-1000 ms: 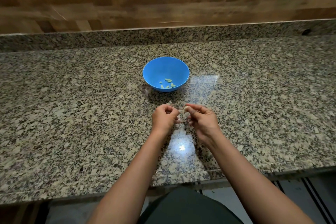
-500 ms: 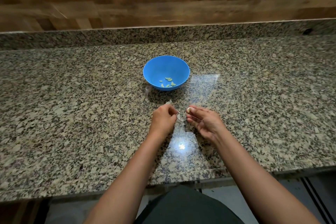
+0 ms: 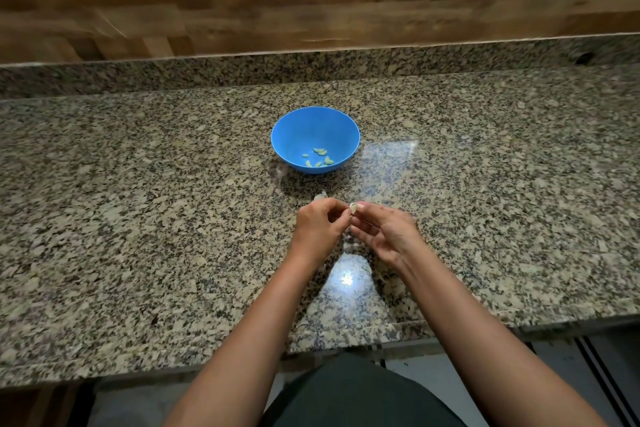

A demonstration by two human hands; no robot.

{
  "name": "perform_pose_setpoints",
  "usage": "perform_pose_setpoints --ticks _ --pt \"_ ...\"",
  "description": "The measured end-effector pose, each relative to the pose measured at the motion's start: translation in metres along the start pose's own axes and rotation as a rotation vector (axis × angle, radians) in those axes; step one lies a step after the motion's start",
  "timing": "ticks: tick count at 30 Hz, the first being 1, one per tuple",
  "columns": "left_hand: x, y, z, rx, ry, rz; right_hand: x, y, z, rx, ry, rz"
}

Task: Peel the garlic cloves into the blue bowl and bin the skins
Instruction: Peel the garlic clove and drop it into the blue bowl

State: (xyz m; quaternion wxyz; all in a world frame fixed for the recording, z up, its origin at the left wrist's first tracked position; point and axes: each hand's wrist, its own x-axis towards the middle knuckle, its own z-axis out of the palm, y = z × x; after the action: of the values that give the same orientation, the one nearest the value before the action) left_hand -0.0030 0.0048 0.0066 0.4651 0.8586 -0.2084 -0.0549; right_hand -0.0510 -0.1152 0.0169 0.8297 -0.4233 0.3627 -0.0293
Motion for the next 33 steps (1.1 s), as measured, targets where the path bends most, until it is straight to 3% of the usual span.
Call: perform_pose_setpoints --ticks 9,14,19,23,26,29,33 --pt "0.004 -0.004 0.001 -0.063 0.052 -0.128 -0.003 0.002 -0.002 -0.029 -0.067 -0.016" --pt "0.005 -0.006 0.006 -0.329 -0.149 -0.236 -0.004 0.001 -0.006 -0.028 -0.102 -0.04" --pt "0.006 -0.001 0.006 -0.526 -0.156 -0.323 -0.004 0.004 -0.007 -0.143 -0.053 -0.17" --pt "0.006 -0.002 0.006 -0.616 -0.159 -0.38 -0.005 0.003 -0.007 -0.08 -0.068 -0.148" --pt "0.006 -0.002 0.006 -0.54 -0.138 -0.383 -0.007 -0.001 -0.009 -0.018 -0.091 -0.083" --pt "0.006 -0.005 0.007 -0.244 -0.063 -0.314 -0.007 -0.002 -0.011 0.005 -0.097 -0.056" --pt "0.008 -0.002 0.007 -0.437 -0.139 -0.329 -0.008 0.0 -0.012 -0.059 -0.109 -0.086"
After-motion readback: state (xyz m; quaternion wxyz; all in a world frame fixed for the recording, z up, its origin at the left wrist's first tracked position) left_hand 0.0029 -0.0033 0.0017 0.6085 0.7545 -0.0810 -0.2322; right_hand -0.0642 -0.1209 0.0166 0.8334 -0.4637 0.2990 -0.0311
